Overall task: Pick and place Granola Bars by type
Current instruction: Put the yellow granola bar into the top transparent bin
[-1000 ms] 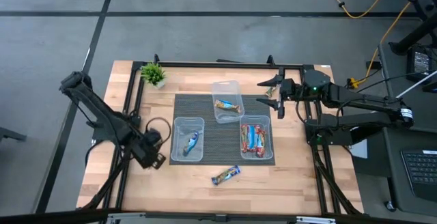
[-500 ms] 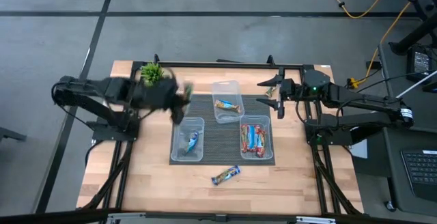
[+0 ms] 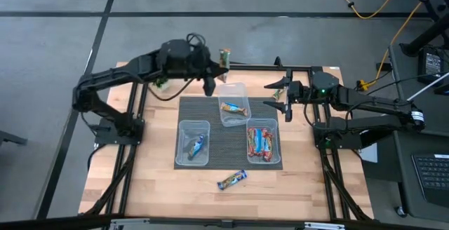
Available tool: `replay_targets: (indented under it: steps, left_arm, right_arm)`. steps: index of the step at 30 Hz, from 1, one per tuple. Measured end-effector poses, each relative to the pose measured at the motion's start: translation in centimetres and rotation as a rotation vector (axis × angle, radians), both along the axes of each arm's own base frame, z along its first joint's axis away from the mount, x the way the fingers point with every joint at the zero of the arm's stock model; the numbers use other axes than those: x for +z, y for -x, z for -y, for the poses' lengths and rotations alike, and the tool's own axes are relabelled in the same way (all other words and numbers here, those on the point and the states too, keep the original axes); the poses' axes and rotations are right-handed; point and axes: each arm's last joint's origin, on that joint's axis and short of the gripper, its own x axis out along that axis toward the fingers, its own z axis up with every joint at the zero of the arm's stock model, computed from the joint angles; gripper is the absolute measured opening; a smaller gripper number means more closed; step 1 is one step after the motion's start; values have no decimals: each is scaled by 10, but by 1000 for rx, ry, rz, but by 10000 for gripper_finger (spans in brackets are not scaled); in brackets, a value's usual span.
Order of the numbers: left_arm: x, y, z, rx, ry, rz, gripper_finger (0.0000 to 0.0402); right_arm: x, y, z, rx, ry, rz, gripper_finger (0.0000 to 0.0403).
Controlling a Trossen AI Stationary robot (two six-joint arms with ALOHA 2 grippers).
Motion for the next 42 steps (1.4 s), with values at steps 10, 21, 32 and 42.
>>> replay_targets:
  steps: [10,21,32,42]
  left_arm:
    - [-46,-41,-61,9,123,-131,8]
    - [-129,-77,-102,66,275,-380,9]
    - [-148,-89,-66,62,318,-482,10]
    - [-206,-115,-59,36,316,-620,19]
  right_arm:
    - [0,0,0,0,0,-1,275]
    - [0,0,1,-42,8,-3,275]
    - [0,0,2,-50,8,-3,275]
    - [-1,0,2,-52,7,-10,275]
